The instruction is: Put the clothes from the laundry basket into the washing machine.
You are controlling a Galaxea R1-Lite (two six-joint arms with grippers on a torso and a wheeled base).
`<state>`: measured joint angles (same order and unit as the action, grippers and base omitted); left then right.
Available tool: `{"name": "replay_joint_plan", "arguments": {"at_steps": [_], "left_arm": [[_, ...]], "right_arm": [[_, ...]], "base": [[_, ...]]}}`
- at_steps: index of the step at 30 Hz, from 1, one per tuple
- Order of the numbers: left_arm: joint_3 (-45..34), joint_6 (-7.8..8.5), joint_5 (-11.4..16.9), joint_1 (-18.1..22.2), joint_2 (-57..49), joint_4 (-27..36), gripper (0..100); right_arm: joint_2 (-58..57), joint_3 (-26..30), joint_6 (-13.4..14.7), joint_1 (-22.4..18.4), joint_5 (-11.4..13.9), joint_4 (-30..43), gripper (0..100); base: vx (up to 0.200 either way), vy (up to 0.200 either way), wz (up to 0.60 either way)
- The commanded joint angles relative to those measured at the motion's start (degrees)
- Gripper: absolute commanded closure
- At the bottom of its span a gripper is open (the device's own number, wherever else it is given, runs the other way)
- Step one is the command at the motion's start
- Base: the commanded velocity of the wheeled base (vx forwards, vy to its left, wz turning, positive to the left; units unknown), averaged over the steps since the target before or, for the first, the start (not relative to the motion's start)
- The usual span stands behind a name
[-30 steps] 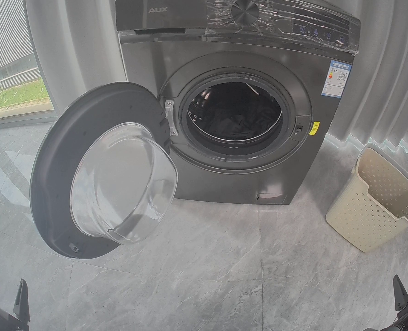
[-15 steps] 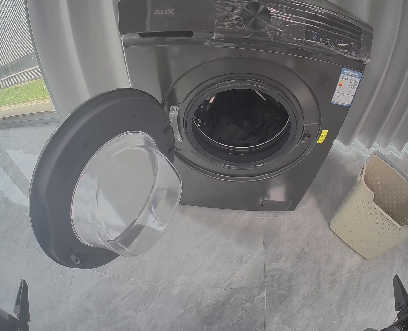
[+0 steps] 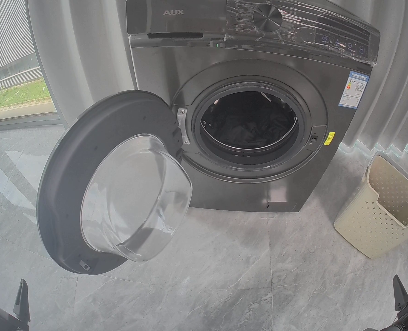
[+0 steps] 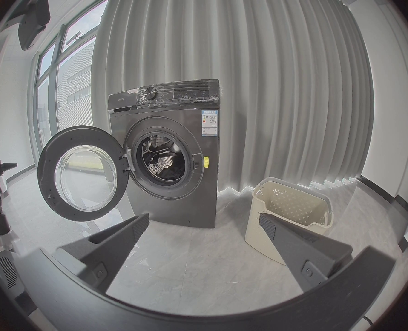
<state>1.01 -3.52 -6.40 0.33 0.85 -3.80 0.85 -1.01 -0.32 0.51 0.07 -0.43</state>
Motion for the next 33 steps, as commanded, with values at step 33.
{"name": "replay_joint_plan", "arguments": {"at_steps": [33], "left_arm": [[22.5, 5.02, 24.4, -2.8, 40.6, -8.0, 0]], "right_arm": [[-0.9, 1.0, 0.0, 0.0, 0.0, 0.0, 0]], "base": [[0.0, 0.006, 0.0]]}}
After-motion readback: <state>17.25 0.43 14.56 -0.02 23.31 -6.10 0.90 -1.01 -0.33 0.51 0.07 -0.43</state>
